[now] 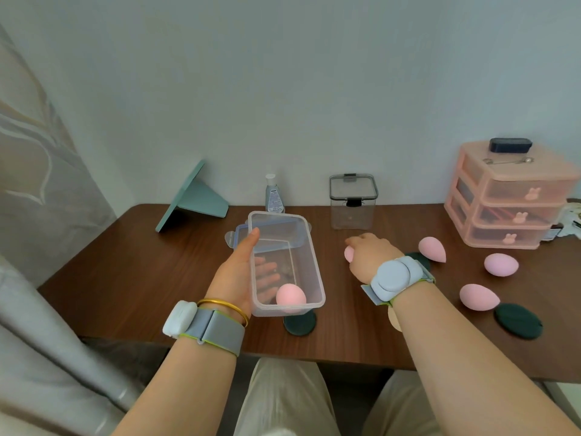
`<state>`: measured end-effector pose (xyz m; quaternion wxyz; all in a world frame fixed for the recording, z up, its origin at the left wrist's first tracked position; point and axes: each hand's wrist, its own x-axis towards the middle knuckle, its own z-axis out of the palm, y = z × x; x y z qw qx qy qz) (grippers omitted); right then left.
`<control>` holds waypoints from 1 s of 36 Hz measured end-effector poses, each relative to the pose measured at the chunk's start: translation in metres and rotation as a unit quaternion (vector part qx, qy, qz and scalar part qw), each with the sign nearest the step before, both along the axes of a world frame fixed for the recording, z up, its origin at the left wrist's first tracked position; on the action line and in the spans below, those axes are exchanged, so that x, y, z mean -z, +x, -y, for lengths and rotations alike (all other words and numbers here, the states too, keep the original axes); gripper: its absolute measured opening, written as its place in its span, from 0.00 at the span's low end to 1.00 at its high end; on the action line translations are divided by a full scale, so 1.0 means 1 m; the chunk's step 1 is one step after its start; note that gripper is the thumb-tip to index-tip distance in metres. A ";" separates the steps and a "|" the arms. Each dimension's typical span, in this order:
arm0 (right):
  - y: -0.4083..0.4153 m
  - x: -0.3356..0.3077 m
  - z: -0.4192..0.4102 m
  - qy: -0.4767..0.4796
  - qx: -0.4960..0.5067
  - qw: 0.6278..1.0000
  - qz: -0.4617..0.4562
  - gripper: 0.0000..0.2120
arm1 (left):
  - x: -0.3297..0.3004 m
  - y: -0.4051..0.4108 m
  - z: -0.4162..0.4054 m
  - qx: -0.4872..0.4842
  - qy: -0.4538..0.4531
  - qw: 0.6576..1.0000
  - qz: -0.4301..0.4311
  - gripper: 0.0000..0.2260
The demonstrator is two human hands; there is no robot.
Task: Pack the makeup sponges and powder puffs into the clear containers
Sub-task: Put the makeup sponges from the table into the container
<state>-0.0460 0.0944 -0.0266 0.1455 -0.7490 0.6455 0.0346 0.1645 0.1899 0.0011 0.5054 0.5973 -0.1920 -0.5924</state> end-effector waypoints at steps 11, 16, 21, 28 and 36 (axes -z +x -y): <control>-0.003 0.005 0.009 -0.028 0.012 0.999 -0.017 0.24 | 0.002 -0.005 0.006 0.013 0.005 1.000 0.013 0.30; -0.007 0.003 0.010 -0.097 0.016 0.995 0.011 0.18 | 0.003 -0.007 0.006 0.018 0.006 1.000 0.016 0.30; -0.002 -0.015 0.000 -0.223 0.001 0.970 0.099 0.15 | 0.005 -0.009 0.008 0.020 0.010 0.999 0.029 0.31; 0.020 -0.061 -0.040 -0.297 -0.023 0.920 0.255 0.22 | 0.010 -0.012 0.009 0.011 0.004 1.000 0.028 0.31; 0.042 -0.037 -0.057 -0.186 -0.063 0.962 0.188 0.20 | 0.018 -0.014 0.008 0.035 -0.019 0.999 0.011 0.35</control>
